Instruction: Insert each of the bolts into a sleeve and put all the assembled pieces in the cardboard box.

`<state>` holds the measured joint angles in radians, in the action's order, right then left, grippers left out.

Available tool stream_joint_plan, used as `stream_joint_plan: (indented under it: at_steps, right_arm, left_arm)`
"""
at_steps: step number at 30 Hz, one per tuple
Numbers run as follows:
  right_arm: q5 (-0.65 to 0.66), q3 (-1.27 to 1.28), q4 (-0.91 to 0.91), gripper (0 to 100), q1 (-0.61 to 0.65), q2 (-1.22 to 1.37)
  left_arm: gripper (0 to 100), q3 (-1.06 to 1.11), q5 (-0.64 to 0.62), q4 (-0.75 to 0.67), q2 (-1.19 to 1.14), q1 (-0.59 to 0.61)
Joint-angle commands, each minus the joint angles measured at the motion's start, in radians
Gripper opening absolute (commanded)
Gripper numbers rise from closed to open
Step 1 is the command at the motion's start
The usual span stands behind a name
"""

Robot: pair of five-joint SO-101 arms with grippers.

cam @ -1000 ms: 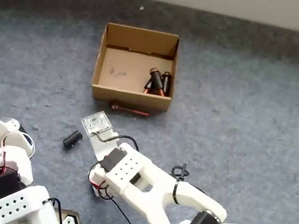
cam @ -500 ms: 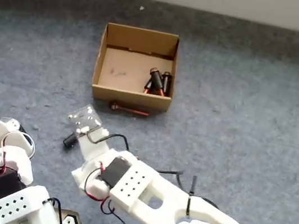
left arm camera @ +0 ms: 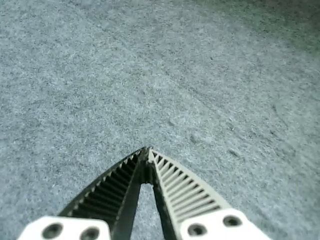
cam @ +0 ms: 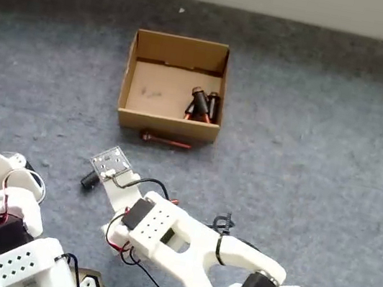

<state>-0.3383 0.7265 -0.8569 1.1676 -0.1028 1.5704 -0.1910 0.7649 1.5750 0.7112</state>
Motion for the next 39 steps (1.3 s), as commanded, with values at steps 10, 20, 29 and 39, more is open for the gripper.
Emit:
stream_joint_plan:
  at_steps: [10,20,29,39]
  right_arm:
    - [0.155,-0.001,-0.022,0.5,-0.024,-0.054]
    - [0.172,0.008,-0.194,0.4,-0.303,-0.616]
    - [0.17,0.232,-0.105,0.4,-0.591,-0.851]
    - [0.021,0.499,0.257,0.4,-0.921,-0.885]
  left_arm:
    - [2,-0.004,-0.009,-0.023,0.012,0.001]
    - [2,-0.004,0.021,-0.017,0.012,-0.045]
    - [3,-0.131,0.16,0.104,0.001,-0.395]
    - [8,-0.435,0.196,0.345,-0.191,-0.819]
